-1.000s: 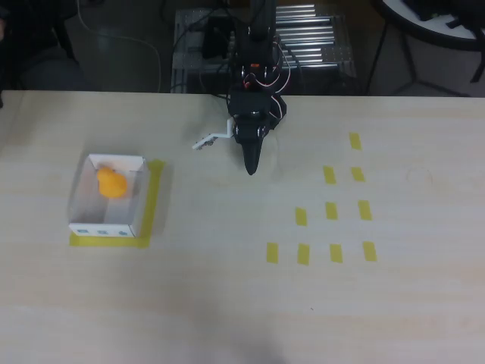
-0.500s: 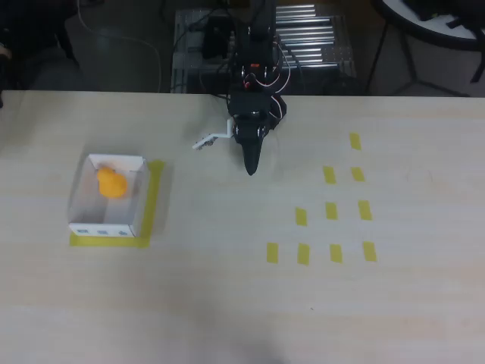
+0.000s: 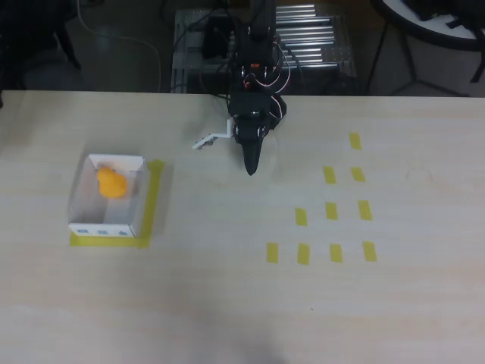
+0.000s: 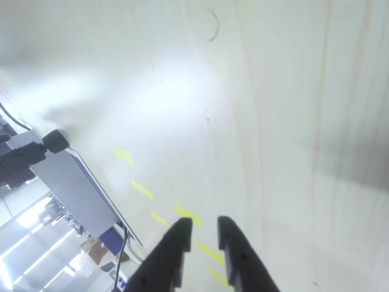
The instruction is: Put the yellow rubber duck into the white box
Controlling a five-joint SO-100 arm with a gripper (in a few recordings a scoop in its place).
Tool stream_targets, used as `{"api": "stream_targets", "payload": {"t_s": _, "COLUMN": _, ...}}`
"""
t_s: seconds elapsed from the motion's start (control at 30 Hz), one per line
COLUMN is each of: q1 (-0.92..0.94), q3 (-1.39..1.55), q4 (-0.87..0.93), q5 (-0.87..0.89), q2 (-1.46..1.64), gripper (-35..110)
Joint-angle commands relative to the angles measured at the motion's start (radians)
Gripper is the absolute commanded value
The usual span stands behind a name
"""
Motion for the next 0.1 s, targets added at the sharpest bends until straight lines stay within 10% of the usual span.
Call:
{"api": "stream_targets", "payload": {"t_s": 0.0, "q1": -0.028, "q3": 0.014, "q4": 0.011, "q5": 0.011, "q2": 0.054, "gripper": 4}}
{"api": "stream_targets", "payload": {"t_s": 0.07, "q1": -0.028, "q3": 0.014, "q4": 0.011, "q5": 0.011, "q2": 0.054, "gripper": 4}}
